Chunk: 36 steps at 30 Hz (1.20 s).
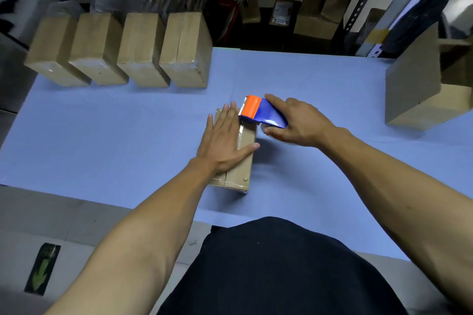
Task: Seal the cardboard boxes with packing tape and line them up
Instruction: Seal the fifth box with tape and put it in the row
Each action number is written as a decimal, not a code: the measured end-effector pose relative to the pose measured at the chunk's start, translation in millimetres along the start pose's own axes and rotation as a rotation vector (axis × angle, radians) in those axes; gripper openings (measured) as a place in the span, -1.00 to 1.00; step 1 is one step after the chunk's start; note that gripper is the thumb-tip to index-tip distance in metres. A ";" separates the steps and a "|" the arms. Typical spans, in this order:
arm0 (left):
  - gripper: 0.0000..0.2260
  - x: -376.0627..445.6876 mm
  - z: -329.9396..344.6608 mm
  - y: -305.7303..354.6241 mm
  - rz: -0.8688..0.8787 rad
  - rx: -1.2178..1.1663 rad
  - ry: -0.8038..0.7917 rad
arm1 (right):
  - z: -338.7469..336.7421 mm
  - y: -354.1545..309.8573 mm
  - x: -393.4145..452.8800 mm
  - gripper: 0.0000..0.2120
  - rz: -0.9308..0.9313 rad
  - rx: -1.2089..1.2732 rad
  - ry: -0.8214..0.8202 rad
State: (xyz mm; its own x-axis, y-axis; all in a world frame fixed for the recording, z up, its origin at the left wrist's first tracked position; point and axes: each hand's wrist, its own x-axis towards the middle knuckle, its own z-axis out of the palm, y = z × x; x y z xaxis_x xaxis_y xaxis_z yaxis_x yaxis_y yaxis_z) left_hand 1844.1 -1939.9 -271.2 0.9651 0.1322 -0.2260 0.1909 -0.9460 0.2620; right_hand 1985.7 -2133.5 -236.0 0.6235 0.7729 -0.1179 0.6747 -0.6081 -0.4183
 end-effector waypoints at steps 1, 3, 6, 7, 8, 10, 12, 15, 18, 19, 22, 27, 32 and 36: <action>-0.11 0.8 -0.3 0.3 -0.001 0.009 -0.004 | -2.3 6.0 -2.5 -0.24 0.004 0.004 -0.011; -0.13 1.2 -0.9 0.7 0.001 0.032 -0.007 | -7.6 20.8 -9.8 -0.27 0.020 0.016 -0.041; -0.14 1.6 -0.7 2.2 -0.005 0.043 -0.005 | -12.6 40.9 -21.0 -0.31 0.024 0.028 -0.079; -0.15 1.3 -0.5 2.3 -0.007 0.047 -0.003 | -13.0 46.1 -24.3 -0.32 0.025 0.040 -0.079; -0.15 1.0 -0.4 2.5 -0.008 0.050 -0.001 | -12.9 50.7 -27.4 -0.32 0.024 0.050 -0.081; -0.17 1.1 -0.8 2.9 -0.013 0.052 -0.004 | -11.2 58.5 -33.6 -0.31 0.033 0.060 -0.098; -0.20 2.2 -1.3 3.0 -0.011 0.057 -0.008 | -8.8 64.1 -37.5 -0.28 0.050 0.038 -0.106; -0.28 2.3 -1.6 3.8 0.012 0.054 -0.014 | -5.3 64.9 -38.8 -0.28 0.073 -0.020 -0.077; -0.30 2.8 -1.2 3.9 0.015 0.057 -0.022 | -6.5 57.8 -32.0 -0.34 0.057 -0.085 -0.056; -0.30 2.9 -0.9 4.1 0.010 0.059 -0.022 | -8.0 54.0 -27.2 -0.34 0.037 -0.134 -0.071; -0.28 2.5 -0.5 5.0 0.001 0.062 -0.018 | -13.3 33.2 -11.2 -0.34 0.023 -0.275 -0.099; -0.28 2.5 0.8 8.0 -0.021 0.029 -0.007 | -14.2 -4.1 9.8 -0.53 0.122 -0.370 -0.095; -0.26 2.3 2.1 8.9 -0.026 0.033 0.002 | 19.1 -17.0 4.1 -0.45 0.302 -0.289 -0.148; -0.26 2.6 1.8 5.7 -0.004 -0.005 -0.001 | 39.8 -13.6 -0.2 -0.32 0.427 -0.177 -0.094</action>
State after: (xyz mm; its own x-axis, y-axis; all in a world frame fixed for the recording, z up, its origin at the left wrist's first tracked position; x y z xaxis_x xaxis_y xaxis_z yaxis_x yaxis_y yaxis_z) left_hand 1847.3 -1945.5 -272.0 0.9642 0.1355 -0.2280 0.1955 -0.9441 0.2656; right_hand 1960.7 -2118.1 -266.1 0.8269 0.4551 -0.3303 0.4277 -0.8904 -0.1558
